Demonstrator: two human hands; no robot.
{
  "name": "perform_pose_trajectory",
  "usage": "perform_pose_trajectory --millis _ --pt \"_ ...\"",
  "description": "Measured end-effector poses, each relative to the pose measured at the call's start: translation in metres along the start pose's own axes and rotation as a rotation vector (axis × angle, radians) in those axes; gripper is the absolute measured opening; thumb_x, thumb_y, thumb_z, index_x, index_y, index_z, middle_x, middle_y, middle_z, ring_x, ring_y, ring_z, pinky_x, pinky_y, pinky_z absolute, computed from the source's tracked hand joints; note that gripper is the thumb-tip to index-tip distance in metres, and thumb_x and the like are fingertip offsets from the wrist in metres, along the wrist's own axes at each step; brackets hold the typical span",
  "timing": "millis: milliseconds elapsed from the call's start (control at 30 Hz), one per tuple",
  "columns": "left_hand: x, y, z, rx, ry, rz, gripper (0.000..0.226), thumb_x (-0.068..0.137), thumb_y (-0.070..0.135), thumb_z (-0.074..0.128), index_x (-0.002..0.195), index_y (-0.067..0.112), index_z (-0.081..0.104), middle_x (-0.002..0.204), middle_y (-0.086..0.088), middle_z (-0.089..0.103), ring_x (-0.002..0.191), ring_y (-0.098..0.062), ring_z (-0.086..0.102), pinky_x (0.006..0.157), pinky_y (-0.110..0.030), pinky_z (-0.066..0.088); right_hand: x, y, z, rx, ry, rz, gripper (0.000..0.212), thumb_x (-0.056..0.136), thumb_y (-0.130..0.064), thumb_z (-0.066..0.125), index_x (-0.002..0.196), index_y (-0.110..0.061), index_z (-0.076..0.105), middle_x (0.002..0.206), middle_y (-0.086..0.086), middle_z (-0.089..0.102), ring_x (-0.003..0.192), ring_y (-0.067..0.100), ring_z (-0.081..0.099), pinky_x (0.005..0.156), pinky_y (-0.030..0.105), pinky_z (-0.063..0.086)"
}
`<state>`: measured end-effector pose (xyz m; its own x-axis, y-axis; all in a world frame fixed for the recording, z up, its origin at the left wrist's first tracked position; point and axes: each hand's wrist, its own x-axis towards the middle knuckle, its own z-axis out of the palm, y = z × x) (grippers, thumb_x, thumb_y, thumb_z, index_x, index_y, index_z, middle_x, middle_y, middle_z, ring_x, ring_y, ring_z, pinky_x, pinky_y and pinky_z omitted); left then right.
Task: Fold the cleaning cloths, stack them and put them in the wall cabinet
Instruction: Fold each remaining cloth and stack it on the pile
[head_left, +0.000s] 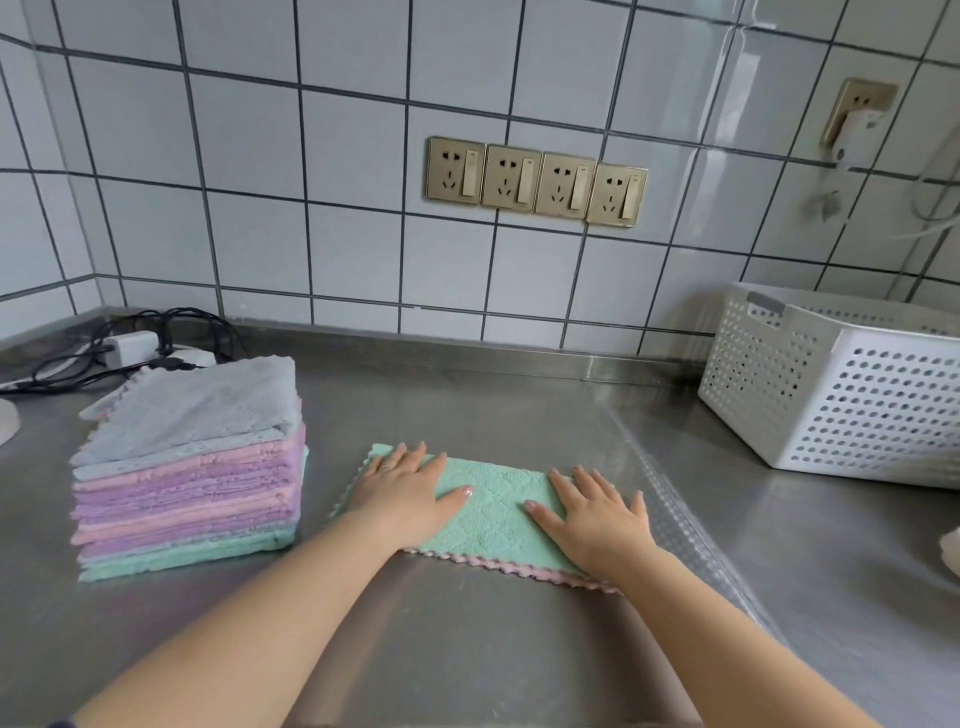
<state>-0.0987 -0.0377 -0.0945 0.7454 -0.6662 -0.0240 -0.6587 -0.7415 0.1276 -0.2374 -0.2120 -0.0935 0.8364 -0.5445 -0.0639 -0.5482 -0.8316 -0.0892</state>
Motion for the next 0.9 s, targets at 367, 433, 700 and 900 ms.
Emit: perform_pose_trajectory --millis 367,433,700,900 --pt "-0.027 0.006 -0.006 0.024 0.069 0.12 0.055 0.097 0.049 0.026 0.147 0.025 0.023 0.159 -0.001 0.007 0.147 -0.02 -0.001 0.119 -0.04 0.0 -0.001 0.041 -0.023 0.168 0.111 0.094 0.044 0.096 -0.041 0.036 0.137 -0.028 0.043 0.139 -0.002 0.05 0.13 0.023 0.044 0.113 0.051 0.02" --pt "-0.044 0.025 -0.006 -0.102 0.161 0.364 0.04 0.098 0.029 0.037 0.138 0.023 0.043 0.155 0.001 0.025 0.145 -0.015 0.012 0.12 -0.032 0.005 0.003 0.047 -0.03 0.268 0.094 0.099 0.039 0.096 -0.024 0.039 0.133 -0.019 0.051 0.135 0.003 0.055 0.124 0.024 0.05 0.105 0.035 0.036" --pt "-0.076 0.09 -0.001 -0.031 0.047 0.665 0.042 0.097 0.018 0.033 0.135 0.031 0.047 0.154 0.0 0.028 0.14 -0.022 0.025 0.114 -0.032 0.022 0.012 0.043 -0.028 0.313 0.118 0.145 0.033 0.086 -0.03 0.059 0.116 -0.018 0.061 0.118 0.004 0.064 0.109 0.024 0.058 0.083 0.027 0.045" --pt "-0.073 0.097 0.001 -0.05 0.223 0.613 0.032 0.092 0.022 0.047 0.123 0.02 0.054 0.126 0.002 0.055 0.115 -0.023 0.05 0.095 -0.036 0.042 0.006 0.044 -0.041 0.73 0.173 0.075 0.03 0.086 -0.013 0.055 0.116 -0.018 0.057 0.071 -0.001 0.055 0.053 0.01 0.054 0.05 0.021 0.041"
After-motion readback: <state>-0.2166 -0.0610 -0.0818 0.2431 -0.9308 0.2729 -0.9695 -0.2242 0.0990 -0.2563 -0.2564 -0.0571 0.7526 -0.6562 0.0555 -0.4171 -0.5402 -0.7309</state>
